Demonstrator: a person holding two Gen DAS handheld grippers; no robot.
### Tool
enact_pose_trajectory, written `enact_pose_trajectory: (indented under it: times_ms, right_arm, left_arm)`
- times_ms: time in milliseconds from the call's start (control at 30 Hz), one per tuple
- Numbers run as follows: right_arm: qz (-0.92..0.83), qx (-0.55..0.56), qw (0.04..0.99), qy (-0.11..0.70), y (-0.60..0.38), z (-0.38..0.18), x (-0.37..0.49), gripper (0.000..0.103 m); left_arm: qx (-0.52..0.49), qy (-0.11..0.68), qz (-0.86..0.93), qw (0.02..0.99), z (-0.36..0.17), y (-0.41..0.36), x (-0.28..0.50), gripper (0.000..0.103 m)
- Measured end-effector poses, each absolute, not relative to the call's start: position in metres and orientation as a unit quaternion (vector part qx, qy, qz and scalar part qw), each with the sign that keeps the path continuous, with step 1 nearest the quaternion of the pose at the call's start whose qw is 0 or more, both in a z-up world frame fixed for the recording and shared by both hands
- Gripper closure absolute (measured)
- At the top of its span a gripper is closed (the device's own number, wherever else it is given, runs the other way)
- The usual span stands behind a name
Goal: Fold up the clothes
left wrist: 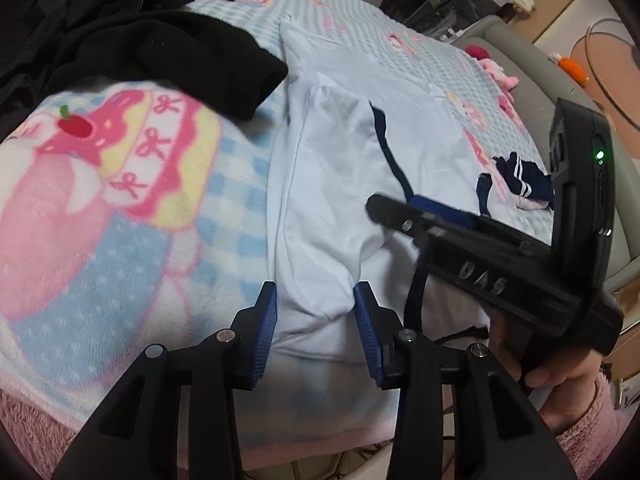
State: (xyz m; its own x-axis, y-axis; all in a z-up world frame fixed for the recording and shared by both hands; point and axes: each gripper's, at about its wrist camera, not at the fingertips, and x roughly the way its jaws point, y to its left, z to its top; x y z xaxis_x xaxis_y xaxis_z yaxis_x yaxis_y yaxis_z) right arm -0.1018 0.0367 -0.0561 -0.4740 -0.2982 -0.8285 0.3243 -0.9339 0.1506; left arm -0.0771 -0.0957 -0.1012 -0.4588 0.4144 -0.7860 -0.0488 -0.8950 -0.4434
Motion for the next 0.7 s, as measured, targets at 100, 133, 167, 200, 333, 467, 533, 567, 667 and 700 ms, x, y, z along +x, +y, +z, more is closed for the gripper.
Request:
enact_pose_trajectory:
  times_ms: [100,133,167,200,333,467,533,567,667,700]
  right_arm:
    - [-0.859,0.479,0.177,-0.009,0.047,-0.051,-0.102,0.050]
    - [-0.861,0.477,0.173,-0.011,0.050,-0.049,-0.103,0.050]
    - [-0.863,0.476,0.169,-0.012,0.053,-0.048,-0.103,0.050]
    - [-0.862,0.479,0.166,-0.013,0.054,-0.048,-0.104,0.049]
    - [-0.848,0.510,0.143,0.008,0.056,-0.066,-0.108,0.046]
    - [-0.851,0.504,0.148,0.005,0.059,-0.068,-0.105,0.043]
    - [-0.852,0.503,0.145,0.007,0.058,-0.066,-0.104,0.043]
    - [-0.852,0.502,0.147,0.006,0.058,-0.064,-0.104,0.042]
    - [-0.857,0.493,0.147,-0.001,0.060,-0.057,-0.102,0.042]
    - [-0.860,0.488,0.150,-0.007,0.060,-0.054,-0.102,0.042]
  left_arm:
    - [-0.502,-0.179,0.834,0.144,-0.101,-0.096,-0.073,0.052]
    - [-0.506,-0.171,0.834,0.137,-0.102,-0.095,-0.073,0.052]
    - [-0.510,-0.161,0.835,0.128,-0.104,-0.093,-0.074,0.052]
    - [-0.517,-0.148,0.835,0.116,-0.107,-0.091,-0.076,0.052]
    - [-0.504,-0.160,0.847,0.055,-0.105,-0.105,-0.077,0.064]
    - [-0.478,-0.202,0.855,0.018,-0.096,-0.131,-0.068,0.076]
    - [-0.471,-0.218,0.855,0.008,-0.092,-0.138,-0.062,0.076]
    - [-0.469,-0.221,0.855,0.015,-0.089,-0.137,-0.059,0.075]
    - [-0.451,-0.216,0.865,0.052,-0.074,-0.129,-0.053,0.074]
    - [-0.445,-0.214,0.867,0.065,-0.069,-0.127,-0.051,0.074]
